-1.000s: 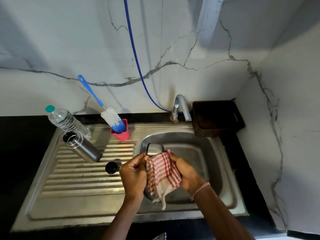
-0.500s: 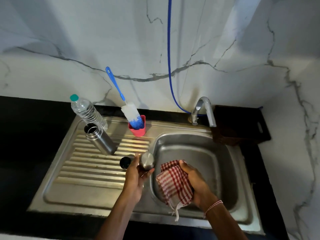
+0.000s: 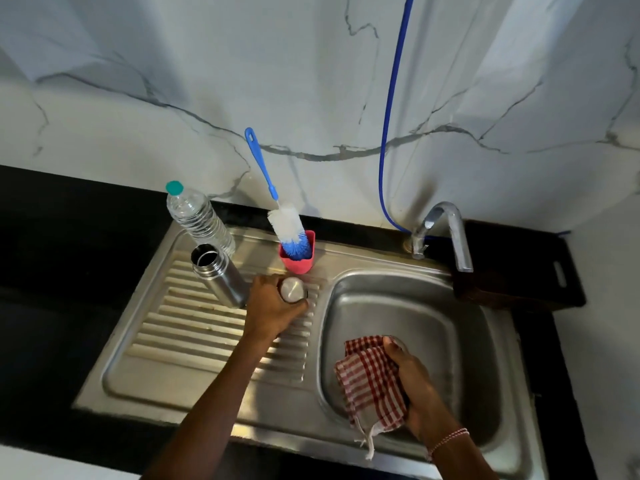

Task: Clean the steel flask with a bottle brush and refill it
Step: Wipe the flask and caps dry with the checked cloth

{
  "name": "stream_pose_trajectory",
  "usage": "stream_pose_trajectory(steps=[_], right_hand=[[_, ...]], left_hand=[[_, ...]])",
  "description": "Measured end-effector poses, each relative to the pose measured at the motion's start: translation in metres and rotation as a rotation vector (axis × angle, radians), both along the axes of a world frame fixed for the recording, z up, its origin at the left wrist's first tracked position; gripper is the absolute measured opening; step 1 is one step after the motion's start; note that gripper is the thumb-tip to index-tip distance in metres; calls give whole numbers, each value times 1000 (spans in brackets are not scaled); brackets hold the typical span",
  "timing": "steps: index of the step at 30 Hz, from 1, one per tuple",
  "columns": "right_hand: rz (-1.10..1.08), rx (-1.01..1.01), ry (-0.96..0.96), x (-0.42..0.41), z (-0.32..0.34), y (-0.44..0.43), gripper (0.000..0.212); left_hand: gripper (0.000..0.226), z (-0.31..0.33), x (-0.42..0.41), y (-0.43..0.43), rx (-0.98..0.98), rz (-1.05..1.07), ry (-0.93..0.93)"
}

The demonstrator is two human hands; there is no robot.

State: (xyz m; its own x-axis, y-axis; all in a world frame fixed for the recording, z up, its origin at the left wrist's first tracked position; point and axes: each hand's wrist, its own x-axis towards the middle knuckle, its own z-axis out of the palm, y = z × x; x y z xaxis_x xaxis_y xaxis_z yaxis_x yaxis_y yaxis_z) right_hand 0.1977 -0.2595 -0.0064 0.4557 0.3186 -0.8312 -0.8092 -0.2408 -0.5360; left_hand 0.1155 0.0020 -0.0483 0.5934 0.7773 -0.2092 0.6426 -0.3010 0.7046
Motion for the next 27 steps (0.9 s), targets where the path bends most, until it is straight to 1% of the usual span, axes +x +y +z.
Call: stream_pose_trajectory(steps=[3,5,8,14,18,21,24,26,27], right_hand=[[-30,0,20,1,-4,-3,44],[-58,-4,38,2,-8,-6,47],[-70,-19,53,5,-13,-13,48],[-97,-5,58,7,-18,-23,50],[-111,22,31,8,-19,-23,49],[-112,32,15,9,-17,-22,46],[-114,66,-3,11,-11,-19,43],[-91,98,-48,11,-8,-19,39],[-71,103,-84,11,-7,-18,40]], left_hand=[[58,-15,14,11,14,-152,191],[55,-29,20,16,4,-186,243],[58,-42,26,21,28,-207,274],[74,-54,37,25,85,-205,302],[76,-63,37,28,95,-229,326],[74,-63,33,25,134,-214,310],[62,-47,28,7,301,-117,264],[43,-26,24,-19,350,-68,107],[33,-15,22,-33,299,-80,-12]])
